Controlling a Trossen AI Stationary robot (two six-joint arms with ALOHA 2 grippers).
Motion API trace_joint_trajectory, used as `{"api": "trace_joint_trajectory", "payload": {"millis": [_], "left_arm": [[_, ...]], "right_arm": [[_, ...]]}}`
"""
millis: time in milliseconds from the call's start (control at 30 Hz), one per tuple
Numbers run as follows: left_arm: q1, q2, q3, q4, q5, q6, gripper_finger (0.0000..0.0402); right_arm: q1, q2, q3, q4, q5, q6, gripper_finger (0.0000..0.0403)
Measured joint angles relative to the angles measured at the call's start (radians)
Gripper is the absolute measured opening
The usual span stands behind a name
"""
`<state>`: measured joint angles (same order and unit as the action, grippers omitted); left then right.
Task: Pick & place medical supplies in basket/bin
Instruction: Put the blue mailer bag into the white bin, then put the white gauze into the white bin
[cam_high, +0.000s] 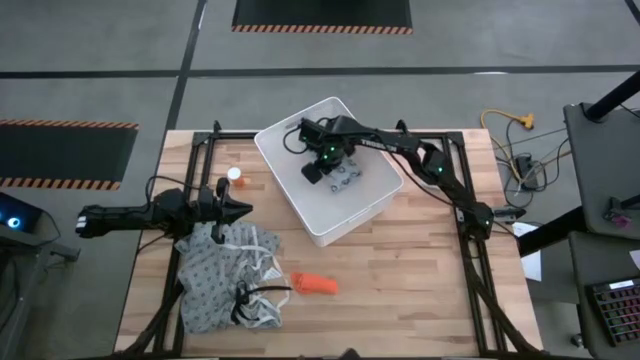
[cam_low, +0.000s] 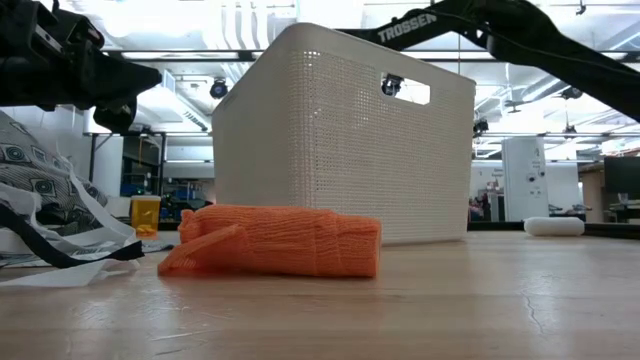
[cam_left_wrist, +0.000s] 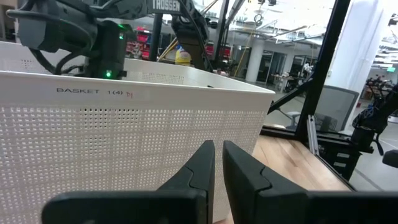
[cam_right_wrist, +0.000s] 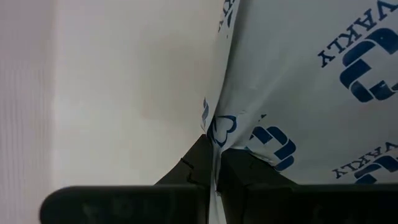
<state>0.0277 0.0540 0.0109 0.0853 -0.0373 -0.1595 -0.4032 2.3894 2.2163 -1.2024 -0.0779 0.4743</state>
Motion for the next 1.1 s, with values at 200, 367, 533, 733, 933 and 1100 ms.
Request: {"api": "trace_joint_trajectory", "payload": {"millis": [200,367,533,733,933,1100], "left_arm": [[0.000,0.000,0.000,0.000,0.000,0.000,0.0014],[0.000,0.000,0.000,0.000,0.000,0.000,0.0014],[0.000,0.000,0.000,0.000,0.000,0.000,0.0014],[0.000,0.000,0.000,0.000,0.000,0.000,0.0014],[0.000,0.000,0.000,0.000,0.000,0.000,0.0014],[0.000,0.000,0.000,0.000,0.000,0.000,0.0014]], "right_arm": [[-0.006,-0.003,0.015,-0.051,-0.007,0.039,0.0023],[-0.007,-0.010,0.060,-0.092,-0.024,0.002,0.0087],[-0.007,-0.010,0.103,-0.092,-0.025,-0.013,0.0170],[-0.011,-0.024,0.139,-0.087,-0.021,-0.002,0.0241],[-0.011,-0.038,0.141,-0.107,-0.015,-0.010,0.0286],[-0.010,-0.060,0.141,-0.094,0.002,-0.010,0.0302]]}}
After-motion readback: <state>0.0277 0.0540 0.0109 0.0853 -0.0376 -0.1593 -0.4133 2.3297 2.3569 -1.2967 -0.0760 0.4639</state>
